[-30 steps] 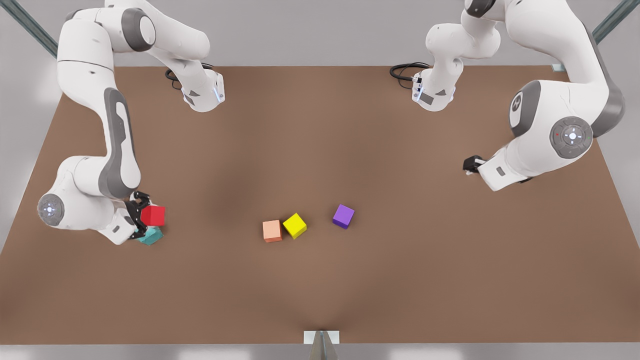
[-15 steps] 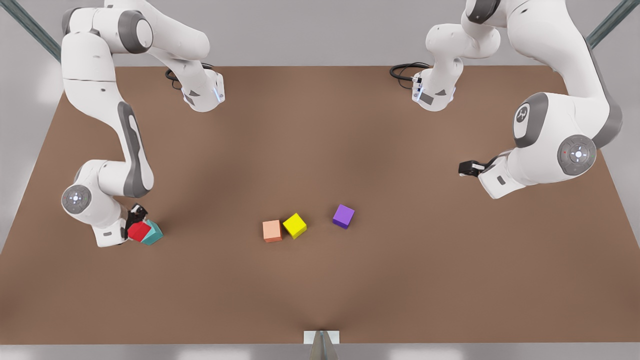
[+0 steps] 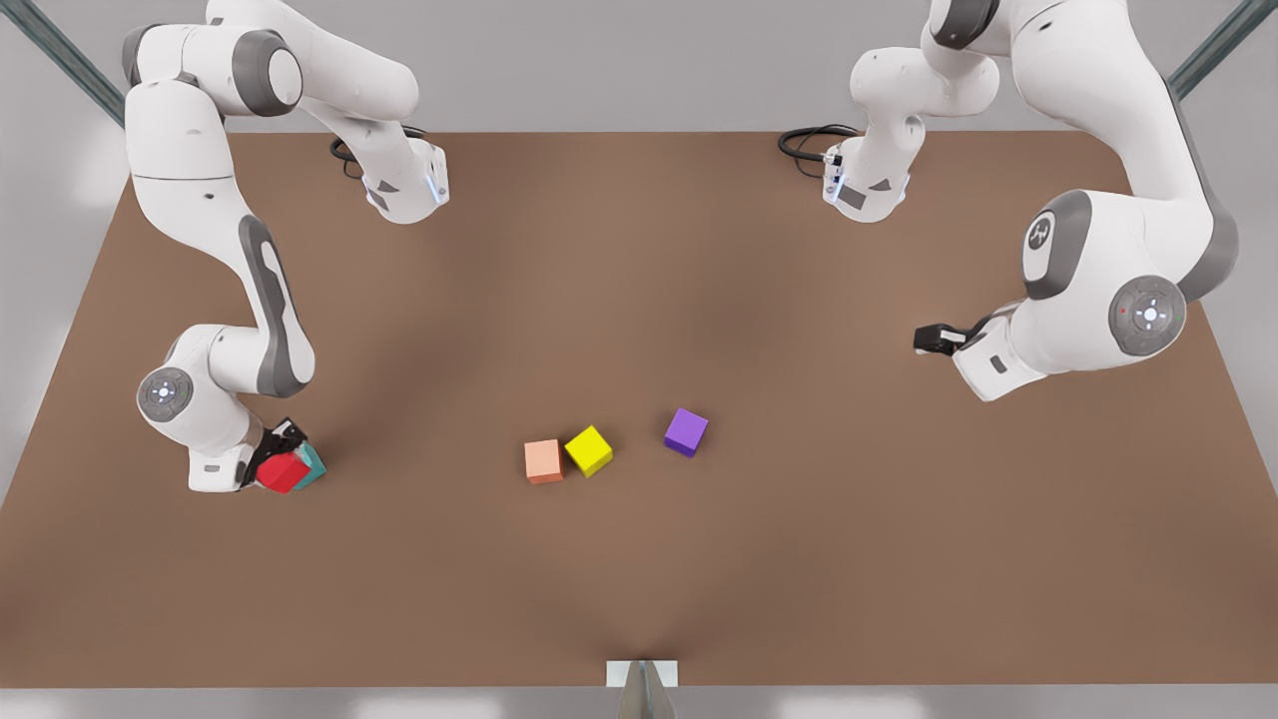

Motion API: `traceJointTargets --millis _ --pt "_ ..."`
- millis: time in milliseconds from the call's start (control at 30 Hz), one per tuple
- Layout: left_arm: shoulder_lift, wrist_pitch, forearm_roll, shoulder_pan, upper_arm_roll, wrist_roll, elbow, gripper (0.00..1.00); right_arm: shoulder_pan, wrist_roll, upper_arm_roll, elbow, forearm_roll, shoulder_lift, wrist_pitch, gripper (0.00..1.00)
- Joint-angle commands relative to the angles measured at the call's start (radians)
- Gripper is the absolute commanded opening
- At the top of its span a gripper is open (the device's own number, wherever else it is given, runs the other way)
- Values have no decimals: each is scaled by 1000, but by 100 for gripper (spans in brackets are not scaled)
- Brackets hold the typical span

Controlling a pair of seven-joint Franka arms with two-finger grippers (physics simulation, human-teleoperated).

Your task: Pick up red wooden cube and pass to hand red wooden cube and place in blue wooden cube

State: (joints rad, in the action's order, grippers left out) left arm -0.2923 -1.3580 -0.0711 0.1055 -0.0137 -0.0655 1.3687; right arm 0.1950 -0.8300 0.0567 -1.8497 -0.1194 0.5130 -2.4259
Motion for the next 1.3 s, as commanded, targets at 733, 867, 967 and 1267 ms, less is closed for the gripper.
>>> traceJointTargets --millis 733,867,967,1267 --pt "-5 0 1 -1 0 12 0 100 -46 388 25 314 98 -31 536 100" --pt "-7 -1 1 -6 1 22 -23 100 -57 945 20 483 123 -25 896 100" --pt "-28 -24 -10 -17 6 23 -85 100 -101 925 20 671 -65 -33 1100 100" --pt "-65 -44 -30 -76 1 18 -102 100 -94 973 25 400 33 -419 1119 100"
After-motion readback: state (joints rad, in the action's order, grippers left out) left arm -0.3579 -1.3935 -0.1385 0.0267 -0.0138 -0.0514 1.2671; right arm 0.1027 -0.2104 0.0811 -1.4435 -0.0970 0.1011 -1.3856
